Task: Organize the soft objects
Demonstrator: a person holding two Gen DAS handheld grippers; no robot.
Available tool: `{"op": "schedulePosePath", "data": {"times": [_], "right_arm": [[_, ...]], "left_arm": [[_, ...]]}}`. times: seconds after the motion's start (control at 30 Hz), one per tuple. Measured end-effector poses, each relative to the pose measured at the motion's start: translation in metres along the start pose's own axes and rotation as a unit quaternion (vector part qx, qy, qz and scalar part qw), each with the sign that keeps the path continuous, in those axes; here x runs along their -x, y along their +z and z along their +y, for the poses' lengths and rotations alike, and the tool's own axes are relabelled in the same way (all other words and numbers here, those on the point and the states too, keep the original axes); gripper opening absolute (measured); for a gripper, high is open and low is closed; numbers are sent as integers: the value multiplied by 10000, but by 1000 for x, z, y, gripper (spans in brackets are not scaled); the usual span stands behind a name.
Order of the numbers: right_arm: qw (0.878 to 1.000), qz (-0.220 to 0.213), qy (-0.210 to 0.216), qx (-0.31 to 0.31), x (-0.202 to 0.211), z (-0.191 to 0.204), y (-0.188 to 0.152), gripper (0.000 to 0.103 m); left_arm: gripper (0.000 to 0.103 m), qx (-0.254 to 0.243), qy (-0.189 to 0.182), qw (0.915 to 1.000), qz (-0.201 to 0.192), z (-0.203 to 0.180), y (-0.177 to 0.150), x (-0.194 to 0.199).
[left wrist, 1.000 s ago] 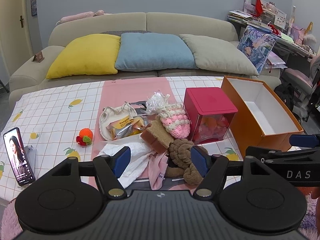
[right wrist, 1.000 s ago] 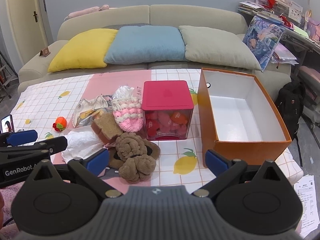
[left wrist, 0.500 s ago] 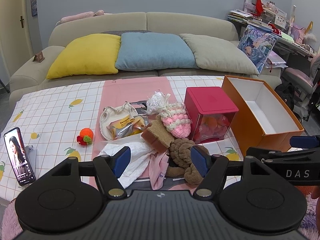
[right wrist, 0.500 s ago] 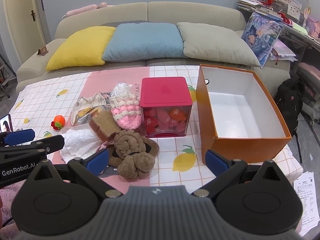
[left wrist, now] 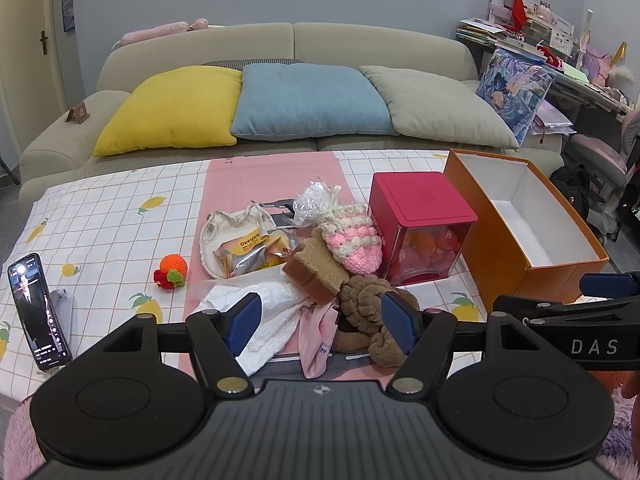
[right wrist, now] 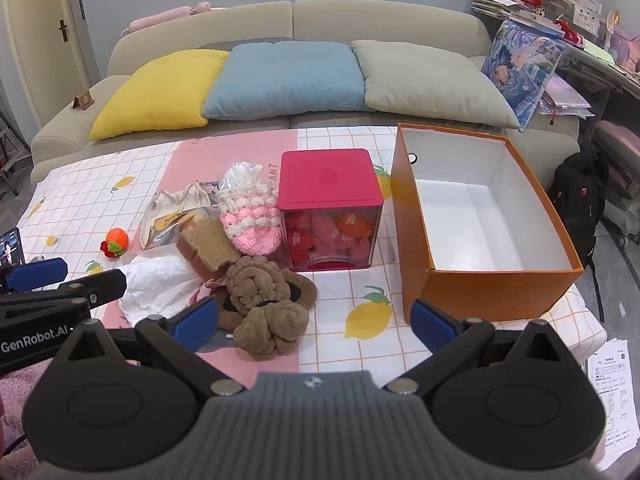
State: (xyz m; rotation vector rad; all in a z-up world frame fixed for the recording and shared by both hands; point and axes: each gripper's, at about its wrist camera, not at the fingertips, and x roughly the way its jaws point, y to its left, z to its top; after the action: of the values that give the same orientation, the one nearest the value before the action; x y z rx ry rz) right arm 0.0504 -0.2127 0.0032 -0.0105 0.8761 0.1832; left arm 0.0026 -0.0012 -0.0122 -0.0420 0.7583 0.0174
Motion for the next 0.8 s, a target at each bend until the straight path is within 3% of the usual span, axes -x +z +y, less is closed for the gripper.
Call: {"op": "schedulePosePath", "data": {"times": [0.8], "right_arm": [[10000,67,-18,5,-1,0,0,100]], "left_arm": [[81,4,-5,10000,16,0,-1,0]]}}
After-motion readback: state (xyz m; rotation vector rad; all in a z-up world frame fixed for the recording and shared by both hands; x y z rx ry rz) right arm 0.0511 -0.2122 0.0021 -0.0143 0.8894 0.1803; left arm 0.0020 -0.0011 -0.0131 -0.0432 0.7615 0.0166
